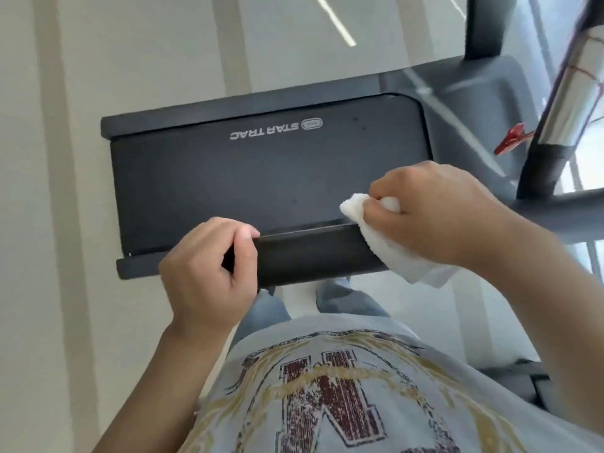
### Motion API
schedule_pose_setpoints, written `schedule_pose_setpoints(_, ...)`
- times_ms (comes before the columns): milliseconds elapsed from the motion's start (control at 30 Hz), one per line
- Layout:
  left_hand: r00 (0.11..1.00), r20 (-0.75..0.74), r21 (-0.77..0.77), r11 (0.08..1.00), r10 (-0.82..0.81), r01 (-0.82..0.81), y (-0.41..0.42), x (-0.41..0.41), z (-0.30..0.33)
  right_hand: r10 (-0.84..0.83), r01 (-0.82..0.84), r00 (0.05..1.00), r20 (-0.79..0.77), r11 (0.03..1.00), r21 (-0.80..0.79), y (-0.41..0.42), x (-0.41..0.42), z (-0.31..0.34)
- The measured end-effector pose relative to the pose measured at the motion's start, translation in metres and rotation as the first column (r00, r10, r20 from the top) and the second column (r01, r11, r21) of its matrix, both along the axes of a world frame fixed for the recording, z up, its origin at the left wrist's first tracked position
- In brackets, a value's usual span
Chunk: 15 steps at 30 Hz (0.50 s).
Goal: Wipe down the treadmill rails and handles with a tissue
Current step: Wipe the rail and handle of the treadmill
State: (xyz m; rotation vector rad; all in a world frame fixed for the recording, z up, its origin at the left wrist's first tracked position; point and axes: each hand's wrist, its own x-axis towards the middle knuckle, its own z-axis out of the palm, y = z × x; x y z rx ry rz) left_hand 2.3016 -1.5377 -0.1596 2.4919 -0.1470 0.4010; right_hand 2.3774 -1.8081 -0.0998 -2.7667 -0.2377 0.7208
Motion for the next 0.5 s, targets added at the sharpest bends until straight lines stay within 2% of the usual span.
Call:
schedule_pose_setpoints(133,0.994,0.067,-0.045,0.996,0.084,-0.081,-0.005,0.000,-0.003,0.178,-0.177,0.984,0.000,0.977,0.116,0.048,0.005,-0.007)
schedule_pose_setpoints(200,0.991,0.057,-0.050,0.992,0.121,-0.118,-0.005,-0.001,-0.004,0.276,-0.276,0.961,0.024,0.944,0.181,0.080,0.005,-0.009)
schedule_pose_setpoints(300,0.983,0.028,-0.068,0.981,0.182,-0.180,-0.006,-0.002,-0.003,0.401,-0.400,0.915,0.032,0.898,0.184,0.112,0.008,-0.012)
schedule_pose_setpoints(500,0.976,-0.013,-0.066,0.974,0.216,-0.216,-0.007,-0.004,-0.003,0.370,-0.325,0.923,-0.106,0.897,0.298,0.089,0.019,-0.016)
